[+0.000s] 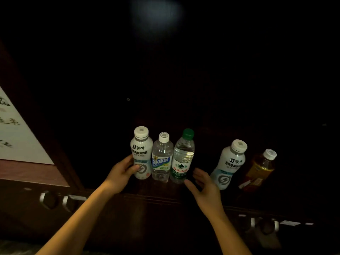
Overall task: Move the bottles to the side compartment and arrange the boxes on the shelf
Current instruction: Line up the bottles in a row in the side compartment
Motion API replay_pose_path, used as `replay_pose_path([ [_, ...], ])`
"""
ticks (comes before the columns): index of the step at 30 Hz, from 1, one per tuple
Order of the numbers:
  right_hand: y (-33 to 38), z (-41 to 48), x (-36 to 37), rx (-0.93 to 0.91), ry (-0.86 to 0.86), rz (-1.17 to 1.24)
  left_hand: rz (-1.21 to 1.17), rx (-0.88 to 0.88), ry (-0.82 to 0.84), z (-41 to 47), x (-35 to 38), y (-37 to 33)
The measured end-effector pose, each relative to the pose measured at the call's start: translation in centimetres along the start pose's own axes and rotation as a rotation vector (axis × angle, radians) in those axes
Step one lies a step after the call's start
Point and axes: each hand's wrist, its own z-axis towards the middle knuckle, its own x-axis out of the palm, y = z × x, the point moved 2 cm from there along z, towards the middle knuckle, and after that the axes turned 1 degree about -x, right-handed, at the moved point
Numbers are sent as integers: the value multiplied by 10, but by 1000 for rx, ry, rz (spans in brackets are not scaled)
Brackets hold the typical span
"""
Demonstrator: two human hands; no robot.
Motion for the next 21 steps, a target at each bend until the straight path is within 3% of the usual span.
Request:
replay_pose_path([
  [7,-38,-37,-82,-28,-405,-147,-35,9,-62,-1,5,4],
  [14,-29,-6,-86,-28,-150,-71,-46,27,-67,-5,7,-3],
  [21,-26,9,-64,-16,-185,-63,-2,13,-73,-8,6,-4],
])
